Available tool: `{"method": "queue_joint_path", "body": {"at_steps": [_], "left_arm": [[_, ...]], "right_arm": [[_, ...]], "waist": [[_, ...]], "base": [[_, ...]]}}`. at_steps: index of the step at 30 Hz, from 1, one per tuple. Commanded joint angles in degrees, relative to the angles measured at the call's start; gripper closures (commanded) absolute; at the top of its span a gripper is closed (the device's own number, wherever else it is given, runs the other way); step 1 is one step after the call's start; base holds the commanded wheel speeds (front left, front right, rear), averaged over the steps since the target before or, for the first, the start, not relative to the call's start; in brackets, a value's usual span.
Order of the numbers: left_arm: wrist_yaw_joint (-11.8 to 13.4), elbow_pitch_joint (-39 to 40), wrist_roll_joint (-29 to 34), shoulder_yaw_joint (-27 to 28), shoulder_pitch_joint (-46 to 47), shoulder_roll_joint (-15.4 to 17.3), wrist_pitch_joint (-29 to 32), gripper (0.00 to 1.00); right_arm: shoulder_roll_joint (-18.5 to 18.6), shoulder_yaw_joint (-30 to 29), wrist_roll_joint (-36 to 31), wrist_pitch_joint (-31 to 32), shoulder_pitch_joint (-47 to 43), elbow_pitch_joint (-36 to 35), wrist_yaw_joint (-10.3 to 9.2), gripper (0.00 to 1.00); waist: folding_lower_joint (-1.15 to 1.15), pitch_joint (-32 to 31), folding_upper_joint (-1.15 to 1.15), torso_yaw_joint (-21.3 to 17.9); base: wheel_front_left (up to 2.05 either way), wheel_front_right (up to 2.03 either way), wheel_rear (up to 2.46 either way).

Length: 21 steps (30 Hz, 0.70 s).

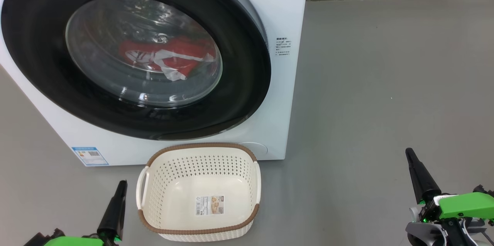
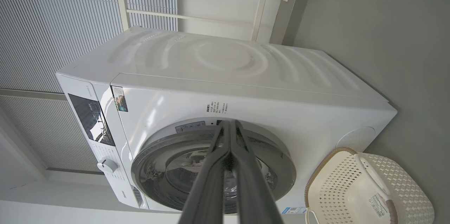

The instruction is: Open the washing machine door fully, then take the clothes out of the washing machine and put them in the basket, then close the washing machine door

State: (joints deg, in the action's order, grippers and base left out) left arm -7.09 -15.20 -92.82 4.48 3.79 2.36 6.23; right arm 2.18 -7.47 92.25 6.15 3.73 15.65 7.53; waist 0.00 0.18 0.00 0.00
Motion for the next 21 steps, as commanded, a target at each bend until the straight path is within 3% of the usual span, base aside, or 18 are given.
{"method": "queue_joint_path", "body": {"at_steps": [1, 9, 10, 14, 21], "left_arm": [[-0.40, 1.18, 0.63, 2.02, 2.39, 0.52, 0.23, 1.00], [-0.40, 1.18, 0.63, 2.02, 2.39, 0.52, 0.23, 1.00], [-0.40, 1.18, 0.63, 2.02, 2.39, 0.52, 0.23, 0.00], [0.01, -2.03, -0.02, -0.32, -1.12, -0.49, -0.07, 0.00], [-0.01, -0.70, 0.63, -0.42, -1.59, -0.36, -1.20, 0.00]], "right_arm": [[0.70, 0.97, -0.06, 0.32, 2.45, -1.63, -0.04, 1.00], [0.70, 0.97, -0.06, 0.32, 2.45, -1.63, -0.04, 1.00], [0.70, 0.97, -0.06, 0.32, 2.45, -1.63, -0.04, 0.00], [-0.79, 0.52, 0.00, -0.08, -1.14, 2.25, 0.00, 0.00], [-0.70, 1.60, -0.26, -1.19, -1.27, 1.69, 0.00, 0.00]], "waist": [[0.00, 0.00, 0.00, 0.00], [0.00, 0.00, 0.00, 0.00], [0.00, 0.00, 0.00, 0.00], [0.00, 0.01, 0.00, 0.00], [0.13, -0.09, 0.00, 0.09]], "base": [[0.00, 0.00, 0.00], [0.00, 0.00, 0.00], [0.00, 0.00, 0.00], [0.00, 0.00, 0.00], [0.00, 0.00, 0.00]]}}
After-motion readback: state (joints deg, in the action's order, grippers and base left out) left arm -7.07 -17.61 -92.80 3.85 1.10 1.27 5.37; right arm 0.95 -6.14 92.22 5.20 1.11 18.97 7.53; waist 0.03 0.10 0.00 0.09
